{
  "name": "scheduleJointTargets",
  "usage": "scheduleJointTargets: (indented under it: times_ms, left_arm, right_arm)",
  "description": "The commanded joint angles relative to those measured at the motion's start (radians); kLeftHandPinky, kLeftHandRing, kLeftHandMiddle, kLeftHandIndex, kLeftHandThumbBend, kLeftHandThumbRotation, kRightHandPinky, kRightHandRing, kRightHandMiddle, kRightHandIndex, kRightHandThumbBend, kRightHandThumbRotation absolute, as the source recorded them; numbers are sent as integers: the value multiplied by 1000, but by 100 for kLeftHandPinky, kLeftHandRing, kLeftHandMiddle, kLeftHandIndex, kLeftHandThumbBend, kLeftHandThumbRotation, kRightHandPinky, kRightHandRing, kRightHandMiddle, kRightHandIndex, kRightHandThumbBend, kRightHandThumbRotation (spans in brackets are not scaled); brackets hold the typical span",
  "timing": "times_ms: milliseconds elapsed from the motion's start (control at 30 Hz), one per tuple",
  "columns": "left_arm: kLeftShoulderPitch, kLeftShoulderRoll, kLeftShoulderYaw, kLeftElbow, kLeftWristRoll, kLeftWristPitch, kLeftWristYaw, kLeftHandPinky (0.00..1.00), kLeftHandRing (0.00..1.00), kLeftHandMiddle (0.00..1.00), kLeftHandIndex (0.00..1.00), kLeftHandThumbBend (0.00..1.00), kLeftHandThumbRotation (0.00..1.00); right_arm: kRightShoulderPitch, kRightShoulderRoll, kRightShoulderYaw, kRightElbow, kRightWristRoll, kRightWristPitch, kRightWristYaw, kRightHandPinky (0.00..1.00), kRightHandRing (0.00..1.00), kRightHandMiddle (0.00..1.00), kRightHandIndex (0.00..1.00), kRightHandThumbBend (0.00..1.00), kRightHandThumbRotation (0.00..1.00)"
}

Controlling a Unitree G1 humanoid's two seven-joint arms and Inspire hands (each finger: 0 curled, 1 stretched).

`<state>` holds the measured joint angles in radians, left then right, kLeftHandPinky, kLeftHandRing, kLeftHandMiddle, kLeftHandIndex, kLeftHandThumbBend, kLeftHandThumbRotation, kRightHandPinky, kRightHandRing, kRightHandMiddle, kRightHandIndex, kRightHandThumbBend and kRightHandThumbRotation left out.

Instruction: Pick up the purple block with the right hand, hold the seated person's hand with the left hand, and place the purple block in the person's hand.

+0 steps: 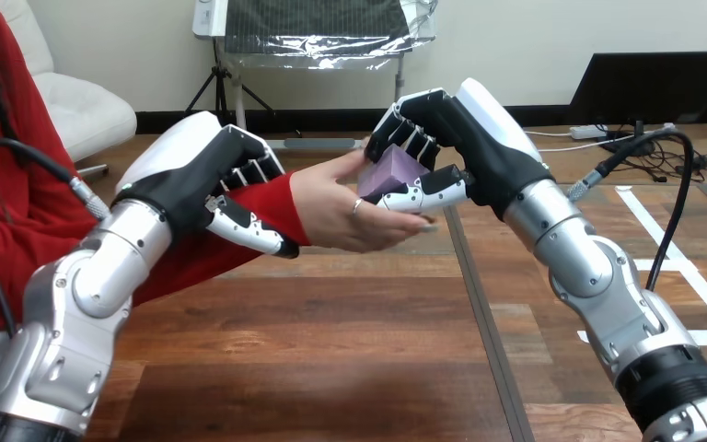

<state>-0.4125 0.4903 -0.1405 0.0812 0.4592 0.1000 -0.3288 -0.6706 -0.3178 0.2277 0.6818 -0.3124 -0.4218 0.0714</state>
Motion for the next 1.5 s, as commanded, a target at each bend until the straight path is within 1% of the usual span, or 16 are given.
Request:
scheduleJointTargets:
  times_ms: [0,200,467,633,767,1133,1267,1433,1467]
  left_arm:
    - [-187,-60,31,-70,-43,-79,81,38,43,47,46,81,0]
    - [-200,-75,28,-52,-36,-105,106,38,43,47,46,81,0]
    - [-217,-96,28,-39,-47,-112,108,38,43,47,46,79,0]
    - [-223,-105,32,-28,-65,-131,104,39,44,47,46,79,0]
    - [-225,-112,37,-10,-86,-162,102,39,44,48,46,79,0]
    - [-213,-115,39,-4,-92,-181,94,39,44,47,46,76,0]
    - [-201,-111,39,-13,-89,-181,89,39,44,47,46,75,0]
    - [-188,-108,41,-26,-96,-175,77,39,45,48,47,73,0]
    - [-183,-106,43,-30,-105,-174,69,39,45,48,47,73,0]
  right_arm:
    - [-17,32,-7,-86,15,-8,14,30,34,40,43,77,0]
    - [-9,38,-4,-99,18,-18,23,30,34,40,43,76,0]
    - [-1,46,-2,-108,31,-43,42,29,33,40,43,76,0]
    - [4,52,0,-122,28,-28,50,29,33,40,43,75,0]
    - [8,57,0,-131,29,-19,54,29,33,40,43,75,0]
    - [14,59,-6,-131,30,-20,57,29,33,40,43,75,0]
    - [14,58,-13,-119,29,-30,52,30,34,40,44,75,0]
    - [15,58,-19,-115,27,-26,50,32,37,43,46,74,0]
    - [15,58,-22,-112,28,-27,50,32,37,43,46,74,0]
